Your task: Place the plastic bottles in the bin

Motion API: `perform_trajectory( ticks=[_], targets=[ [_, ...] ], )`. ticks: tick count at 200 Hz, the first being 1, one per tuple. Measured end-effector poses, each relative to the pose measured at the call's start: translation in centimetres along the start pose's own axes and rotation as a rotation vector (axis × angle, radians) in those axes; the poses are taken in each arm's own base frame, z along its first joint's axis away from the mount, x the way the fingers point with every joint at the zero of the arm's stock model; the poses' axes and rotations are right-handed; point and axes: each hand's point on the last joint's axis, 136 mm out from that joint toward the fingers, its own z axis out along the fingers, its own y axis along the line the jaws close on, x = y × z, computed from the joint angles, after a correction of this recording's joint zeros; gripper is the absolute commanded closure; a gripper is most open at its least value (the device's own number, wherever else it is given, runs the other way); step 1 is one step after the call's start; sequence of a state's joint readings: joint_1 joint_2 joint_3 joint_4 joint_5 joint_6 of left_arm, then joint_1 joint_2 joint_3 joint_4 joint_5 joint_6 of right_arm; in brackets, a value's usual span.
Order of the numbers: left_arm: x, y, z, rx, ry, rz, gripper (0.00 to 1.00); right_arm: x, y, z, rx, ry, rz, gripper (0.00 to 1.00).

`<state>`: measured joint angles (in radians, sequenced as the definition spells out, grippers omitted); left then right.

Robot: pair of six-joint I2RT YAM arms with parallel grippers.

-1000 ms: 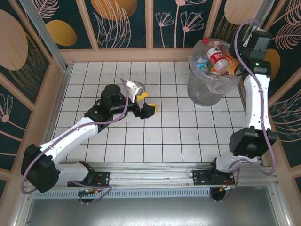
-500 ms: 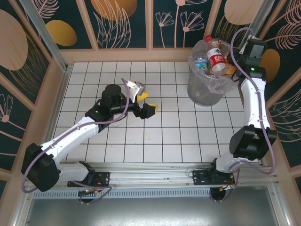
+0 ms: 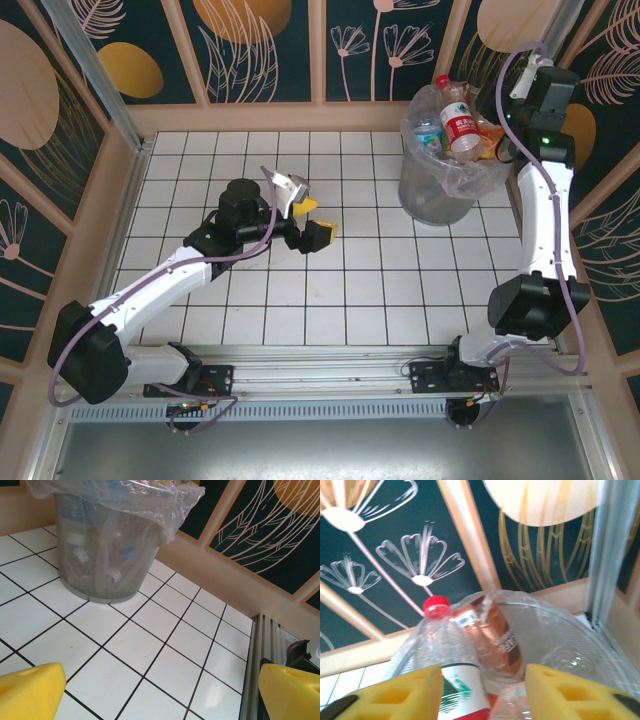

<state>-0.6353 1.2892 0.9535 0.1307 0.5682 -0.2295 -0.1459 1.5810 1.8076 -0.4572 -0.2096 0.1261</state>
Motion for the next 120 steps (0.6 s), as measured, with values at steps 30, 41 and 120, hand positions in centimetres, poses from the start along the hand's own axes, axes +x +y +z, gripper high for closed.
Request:
perform_trajectory(
  ticks=[30,41,120],
  targets=[
    [0.0,0.0,0.0,0.000,0.000,0.000,0.01,0.3,2.1,1.5,-0.072,0.028,-0.048,0.39],
    [0.0,0.0,0.0,0.000,0.000,-0.003,0.01,1.1,2.8,2.4,-0.087,0.054,-0.061,0.38],
    [0.0,0.0,0.0,0.001,-0.001,-0.011,0.01,5.3,2.8,7.4,0.124,0.147,-0.247,0.58]
  ],
)
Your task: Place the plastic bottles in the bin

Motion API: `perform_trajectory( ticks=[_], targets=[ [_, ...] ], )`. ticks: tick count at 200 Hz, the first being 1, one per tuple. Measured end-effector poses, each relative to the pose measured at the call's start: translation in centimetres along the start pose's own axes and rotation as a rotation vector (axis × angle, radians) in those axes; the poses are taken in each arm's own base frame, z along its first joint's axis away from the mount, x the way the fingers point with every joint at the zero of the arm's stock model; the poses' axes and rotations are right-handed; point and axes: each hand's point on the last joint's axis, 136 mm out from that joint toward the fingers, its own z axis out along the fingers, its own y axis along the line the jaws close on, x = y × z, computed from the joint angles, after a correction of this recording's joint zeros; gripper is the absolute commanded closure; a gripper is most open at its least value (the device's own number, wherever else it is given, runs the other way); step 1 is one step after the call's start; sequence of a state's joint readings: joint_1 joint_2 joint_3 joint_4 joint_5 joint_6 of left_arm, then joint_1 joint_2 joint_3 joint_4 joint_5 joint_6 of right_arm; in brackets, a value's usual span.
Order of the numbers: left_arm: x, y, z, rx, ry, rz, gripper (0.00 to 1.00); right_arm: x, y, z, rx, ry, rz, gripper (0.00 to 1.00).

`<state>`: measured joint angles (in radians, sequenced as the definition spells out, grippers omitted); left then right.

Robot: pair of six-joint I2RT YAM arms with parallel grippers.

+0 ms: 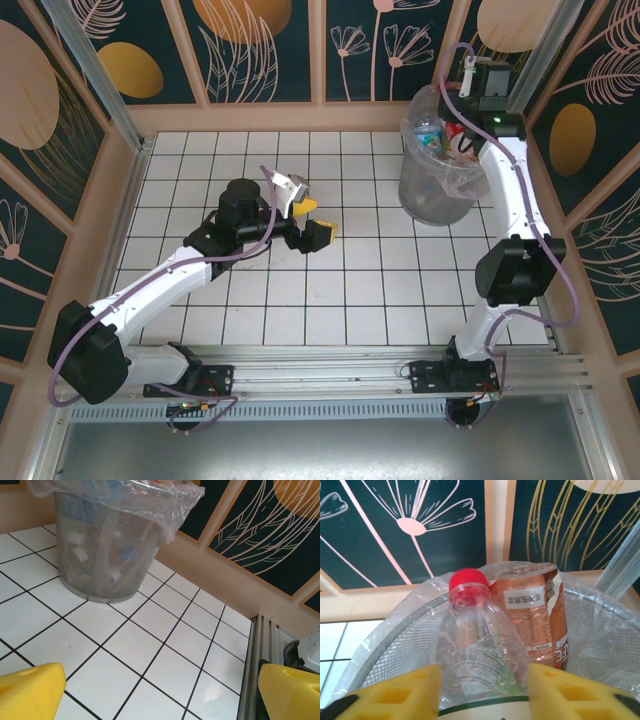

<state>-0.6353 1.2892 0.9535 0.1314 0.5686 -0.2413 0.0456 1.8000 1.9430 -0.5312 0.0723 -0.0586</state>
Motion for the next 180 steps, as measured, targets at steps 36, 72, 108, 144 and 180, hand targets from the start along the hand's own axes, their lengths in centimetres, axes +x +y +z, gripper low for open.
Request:
perform_trajectory(
  ticks=[36,72,108,144,180],
  targets=[
    [0.0,-0.1,0.0,0.004,0.001,-0.006,0.01,0.7,-0.4,0.3,0.053,-0.018,-0.019,0.60],
    [-0.1,-0.2,0.0,0.009,-0.006,-0.006,0.01,1.2,-0.5,-0.4,0.054,-0.055,-0.011,0.60],
    [-0.3,-0.2,0.0,0.014,-0.013,-0.005,0.02,1.0,-0.4,-0.5,0.046,-0.072,0.007,0.58],
    [-0.3,-0.3,0.0,0.015,-0.016,-0.006,0.01,0.5,-0.2,-1.1,0.034,-0.045,0.014,0.51],
    [-0.4,-0.3,0.0,0.016,-0.018,-0.009,0.01,-1.4,0.1,-1.2,0.022,-0.052,0.014,0.49]
  ],
)
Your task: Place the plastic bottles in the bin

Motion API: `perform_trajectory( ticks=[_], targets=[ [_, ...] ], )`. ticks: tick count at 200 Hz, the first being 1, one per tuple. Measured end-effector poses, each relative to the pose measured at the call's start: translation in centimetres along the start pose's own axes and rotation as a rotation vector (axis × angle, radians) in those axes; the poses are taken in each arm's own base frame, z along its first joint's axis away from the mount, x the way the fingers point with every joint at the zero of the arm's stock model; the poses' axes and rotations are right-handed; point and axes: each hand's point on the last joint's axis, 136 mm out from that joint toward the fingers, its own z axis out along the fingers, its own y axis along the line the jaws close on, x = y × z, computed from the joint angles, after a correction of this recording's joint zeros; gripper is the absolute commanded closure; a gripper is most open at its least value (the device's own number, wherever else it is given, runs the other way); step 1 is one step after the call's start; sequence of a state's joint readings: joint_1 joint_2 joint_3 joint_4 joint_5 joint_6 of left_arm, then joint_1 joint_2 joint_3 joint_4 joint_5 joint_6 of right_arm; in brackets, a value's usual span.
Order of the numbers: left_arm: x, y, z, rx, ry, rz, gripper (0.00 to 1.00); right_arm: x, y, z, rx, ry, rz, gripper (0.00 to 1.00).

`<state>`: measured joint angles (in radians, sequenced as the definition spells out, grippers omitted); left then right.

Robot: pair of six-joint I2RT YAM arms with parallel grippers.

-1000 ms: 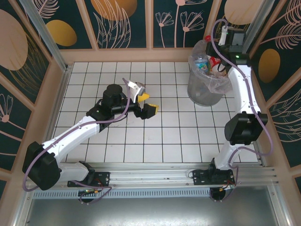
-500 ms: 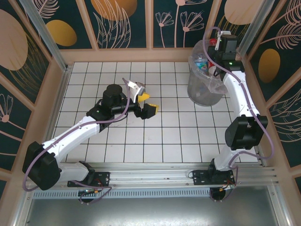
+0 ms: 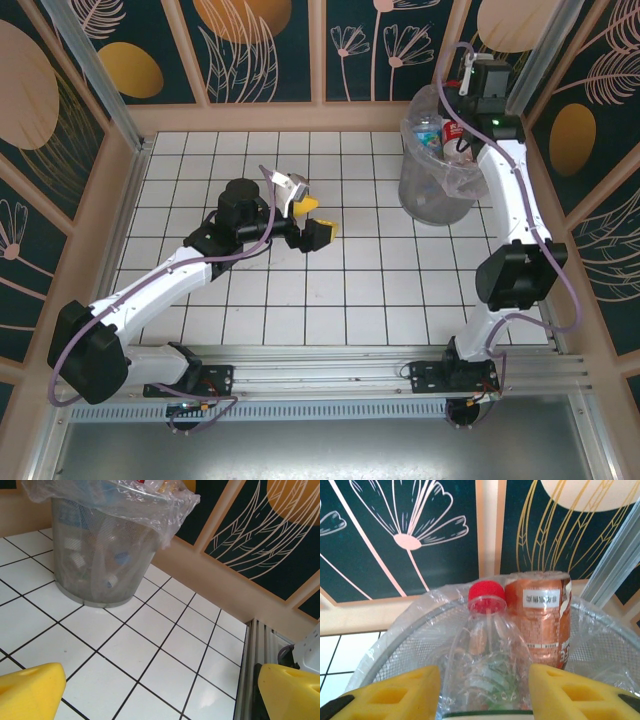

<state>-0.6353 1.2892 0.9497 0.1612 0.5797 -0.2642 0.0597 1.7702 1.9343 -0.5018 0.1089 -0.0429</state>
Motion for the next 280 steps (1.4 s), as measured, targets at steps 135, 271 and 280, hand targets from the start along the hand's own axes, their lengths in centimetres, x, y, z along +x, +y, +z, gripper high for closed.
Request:
perform_trajectory(
  ticks=[135,271,280],
  targets=[
    [-0.1,-0.2,0.0,0.009,-0.005,-0.001,0.01,1.0,-0.3,-0.5,0.003,0.011,0.004,0.48],
    [-6.0,4.4,-3.2,-0.381,-0.188,0.098,0.01,2.6,4.9,-15.9,-0.276,-0.212,0.034,0.01],
    [-6.5,5.0,-3.8,-0.431,-0.205,0.105,0.01,2.8,5.0,-16.9,-0.290,-0.234,0.043,0.01]
  ],
)
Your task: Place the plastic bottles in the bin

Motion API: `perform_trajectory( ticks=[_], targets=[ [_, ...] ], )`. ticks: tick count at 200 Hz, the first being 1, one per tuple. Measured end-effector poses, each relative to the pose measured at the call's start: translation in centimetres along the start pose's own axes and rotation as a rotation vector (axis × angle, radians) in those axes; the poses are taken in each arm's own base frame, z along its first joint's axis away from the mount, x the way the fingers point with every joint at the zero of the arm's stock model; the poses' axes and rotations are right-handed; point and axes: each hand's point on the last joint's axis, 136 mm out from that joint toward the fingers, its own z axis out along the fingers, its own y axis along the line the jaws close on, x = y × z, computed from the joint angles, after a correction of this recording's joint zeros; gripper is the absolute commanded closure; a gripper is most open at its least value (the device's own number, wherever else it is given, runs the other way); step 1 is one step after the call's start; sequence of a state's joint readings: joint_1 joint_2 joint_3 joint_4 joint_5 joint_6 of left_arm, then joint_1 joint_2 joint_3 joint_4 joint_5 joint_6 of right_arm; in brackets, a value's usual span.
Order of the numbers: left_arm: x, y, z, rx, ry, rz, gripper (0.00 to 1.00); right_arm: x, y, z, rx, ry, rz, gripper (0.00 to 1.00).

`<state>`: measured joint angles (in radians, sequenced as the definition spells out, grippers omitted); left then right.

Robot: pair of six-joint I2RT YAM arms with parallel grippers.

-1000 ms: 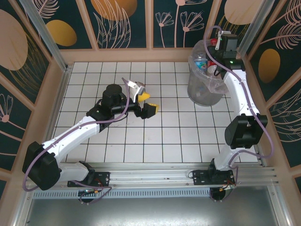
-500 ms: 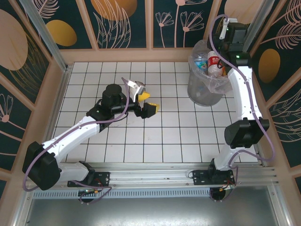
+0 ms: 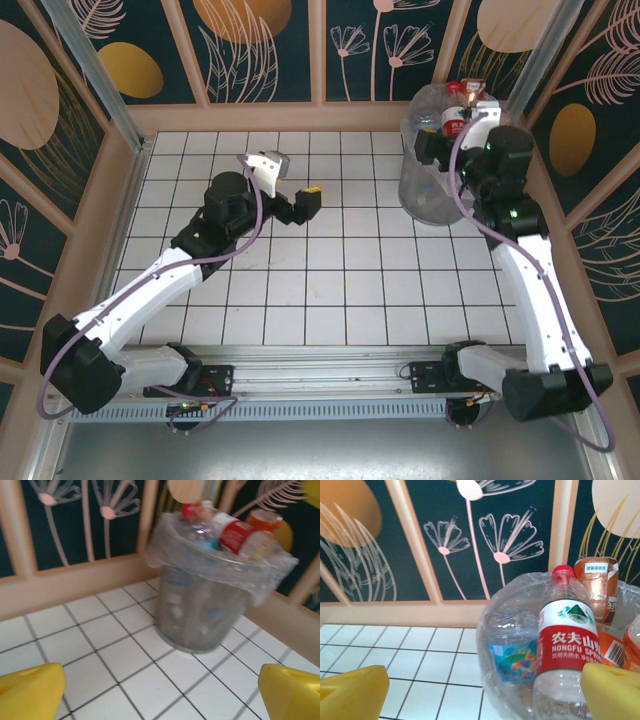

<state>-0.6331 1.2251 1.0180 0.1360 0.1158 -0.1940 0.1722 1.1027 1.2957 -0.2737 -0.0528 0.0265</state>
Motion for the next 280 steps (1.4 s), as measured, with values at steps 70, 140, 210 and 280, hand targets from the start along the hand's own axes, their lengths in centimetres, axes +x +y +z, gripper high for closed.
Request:
perform_trajectory(
  ticks=[70,140,210,280],
  targets=[
    [-1.0,6.6,-5.1,-0.302,-0.100,-0.001,0.01,5.3,-0.3,-4.0,-0.007,-0.040,0.082,0.01],
    [3.9,11.1,-11.0,-0.545,-0.128,-0.005,0.02,16.3,-3.4,-3.4,0.111,0.036,0.123,0.01],
    [10.3,15.7,-14.5,-0.789,-0.121,0.039,0.01,23.1,-6.7,-2.8,0.222,-0.003,0.107,0.01],
    [14.1,20.2,-17.5,-0.985,-0.133,0.067,0.01,24.7,-10.3,-3.4,0.324,-0.103,0.032,0.01]
  ],
)
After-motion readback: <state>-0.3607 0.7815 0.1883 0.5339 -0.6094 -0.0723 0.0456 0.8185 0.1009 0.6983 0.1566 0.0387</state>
